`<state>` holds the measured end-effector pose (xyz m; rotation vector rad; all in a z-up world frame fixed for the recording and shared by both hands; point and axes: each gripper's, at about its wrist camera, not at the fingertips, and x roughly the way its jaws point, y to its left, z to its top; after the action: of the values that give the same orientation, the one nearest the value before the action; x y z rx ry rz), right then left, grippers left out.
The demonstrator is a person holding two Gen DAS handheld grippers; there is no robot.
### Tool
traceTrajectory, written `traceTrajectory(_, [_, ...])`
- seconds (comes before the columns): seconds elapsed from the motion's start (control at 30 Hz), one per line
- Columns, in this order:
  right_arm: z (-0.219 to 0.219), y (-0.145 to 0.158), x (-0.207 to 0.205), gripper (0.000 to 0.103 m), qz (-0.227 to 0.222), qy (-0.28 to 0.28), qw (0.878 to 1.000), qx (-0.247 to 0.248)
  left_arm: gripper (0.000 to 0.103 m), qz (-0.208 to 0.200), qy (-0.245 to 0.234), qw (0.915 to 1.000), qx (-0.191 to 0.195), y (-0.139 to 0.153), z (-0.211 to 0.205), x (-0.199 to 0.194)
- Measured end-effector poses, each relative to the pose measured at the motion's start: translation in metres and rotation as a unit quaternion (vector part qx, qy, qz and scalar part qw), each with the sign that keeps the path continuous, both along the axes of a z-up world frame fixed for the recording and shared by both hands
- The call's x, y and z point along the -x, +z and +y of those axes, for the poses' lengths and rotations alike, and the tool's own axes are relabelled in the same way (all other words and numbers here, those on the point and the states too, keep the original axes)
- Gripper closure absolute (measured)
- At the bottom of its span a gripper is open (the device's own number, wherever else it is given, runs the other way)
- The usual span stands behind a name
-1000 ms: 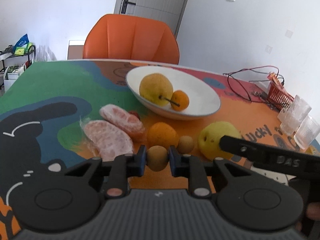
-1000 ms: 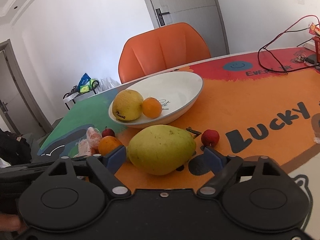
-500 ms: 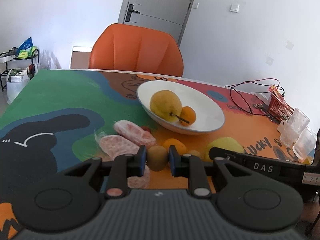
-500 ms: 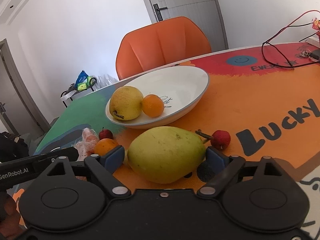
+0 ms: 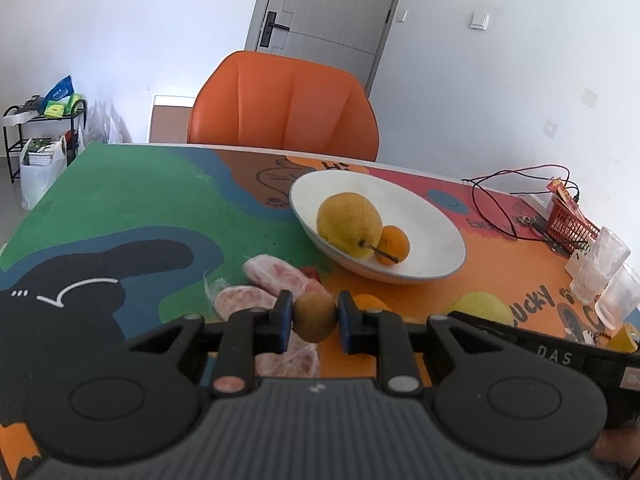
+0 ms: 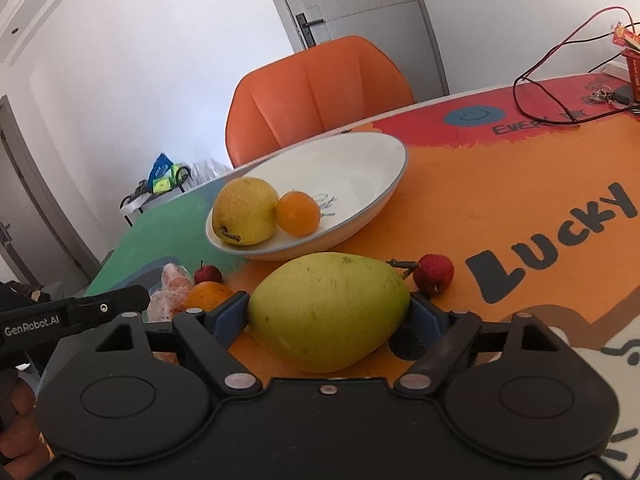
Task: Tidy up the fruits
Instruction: 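Close the right tool around the large green-yellow mango, then carry the kiwi and mango to the bowl while the left tool releases the kiwi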
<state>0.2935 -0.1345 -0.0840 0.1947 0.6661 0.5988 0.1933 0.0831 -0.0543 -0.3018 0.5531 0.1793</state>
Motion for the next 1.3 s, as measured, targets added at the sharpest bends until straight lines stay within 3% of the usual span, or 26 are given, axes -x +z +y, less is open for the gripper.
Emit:
traceTrajectory(0.57, [-0.018, 0.032, -0.005, 0.022, -0.043, -0.014, 0.999, -0.016, 0.081, -0.033, -0.029, 0.9987, -0.025, 0.027, -0.017, -0.017])
traceTrajectory(1.0, [-0.027, 0.046, -0.022, 0.022, -0.064, -0.025, 0.997, -0.018, 0.081, -0.046, -0.057, 0.997, -0.025, 0.039, -0.03, -0.058])
traceTrajectory(1.3, [-0.022, 0.048, -0.037, 0.022, -0.067, -0.026, 0.997, -0.015, 0.081, -0.033, -0.058, 0.9977, -0.012, 0.036, -0.025, -0.092])
